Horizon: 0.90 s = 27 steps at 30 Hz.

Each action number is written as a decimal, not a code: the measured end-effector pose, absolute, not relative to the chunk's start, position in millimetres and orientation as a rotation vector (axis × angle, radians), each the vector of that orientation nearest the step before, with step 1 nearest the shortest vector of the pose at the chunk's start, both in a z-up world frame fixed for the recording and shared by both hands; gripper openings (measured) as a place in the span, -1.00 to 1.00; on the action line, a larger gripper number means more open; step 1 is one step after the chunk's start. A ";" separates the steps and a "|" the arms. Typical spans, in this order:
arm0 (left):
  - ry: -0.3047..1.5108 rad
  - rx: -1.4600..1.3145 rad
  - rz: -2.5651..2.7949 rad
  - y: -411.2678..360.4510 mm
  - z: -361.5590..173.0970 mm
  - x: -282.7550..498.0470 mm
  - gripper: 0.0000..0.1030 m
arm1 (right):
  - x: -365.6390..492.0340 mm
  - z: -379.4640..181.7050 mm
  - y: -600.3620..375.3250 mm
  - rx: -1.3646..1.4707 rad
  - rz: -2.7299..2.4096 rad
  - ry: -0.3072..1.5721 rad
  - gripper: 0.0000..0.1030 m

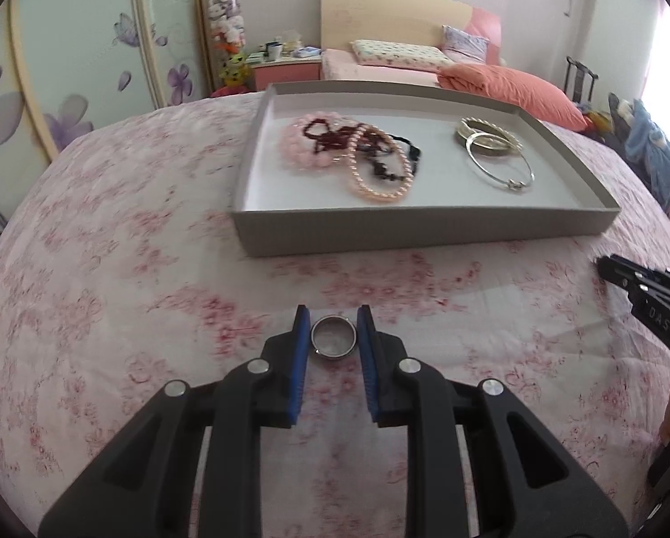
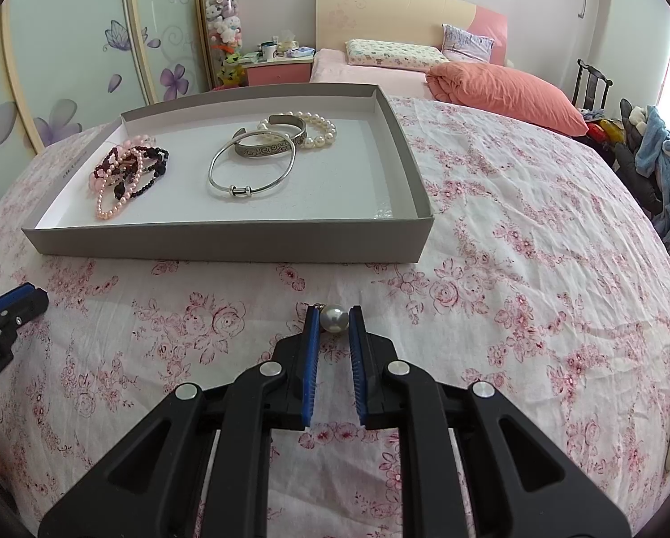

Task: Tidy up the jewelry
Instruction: 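Grasp the pearl earring with the right tool while the left tool grasps the silver ring, then carry the pearl earring with the right tool while the left tool carries the ring into the tray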

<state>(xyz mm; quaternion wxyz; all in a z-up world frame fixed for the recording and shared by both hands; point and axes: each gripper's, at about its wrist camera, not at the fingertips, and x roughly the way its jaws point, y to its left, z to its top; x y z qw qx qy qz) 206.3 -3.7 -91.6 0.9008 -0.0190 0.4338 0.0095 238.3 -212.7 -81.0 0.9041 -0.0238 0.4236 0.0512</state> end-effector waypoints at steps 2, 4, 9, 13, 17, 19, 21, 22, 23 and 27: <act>0.896 -0.056 0.016 0.0 -91.6 205.9 -0.57 | 238.3 -81.0 -212.7 -0.049 0.106 0.875 -0.72; 0.897 -0.055 0.016 0.6 -91.4 205.3 -0.57 | 238.3 -81.1 -212.6 -0.050 0.106 0.875 -0.72; 0.896 -0.063 0.012 2.8 -91.4 204.7 -0.57 | 238.0 -81.5 -213.5 -0.048 0.107 0.875 -0.72; 0.896 -0.062 0.012 4.2 -91.4 203.7 -0.57 | 237.7 -81.4 -213.1 -0.050 0.106 0.875 -0.72; 0.897 -0.067 0.011 3.6 -91.2 204.1 -0.57 | 237.8 -81.5 -213.2 -0.048 0.107 0.876 -0.72; 0.897 -0.066 0.011 3.2 -91.3 204.1 -0.57 | 237.8 -81.5 -213.0 -0.048 0.107 0.876 -0.72; 0.897 -0.064 0.012 3.5 -91.3 203.9 -0.57 | 237.8 -81.5 -213.3 -0.048 0.107 0.876 -0.72; 0.897 -0.065 0.012 3.7 -91.3 203.8 -0.57 | 237.7 -81.6 -213.3 -0.048 0.107 0.876 -0.72; 0.897 -0.066 0.011 3.5 -91.3 204.0 -0.57 | 237.7 -81.6 -213.2 -0.048 0.107 0.876 -0.72; 0.897 -0.067 0.010 3.5 -91.2 204.0 -0.57 | 237.7 -81.6 -213.2 -0.048 0.106 0.876 -0.72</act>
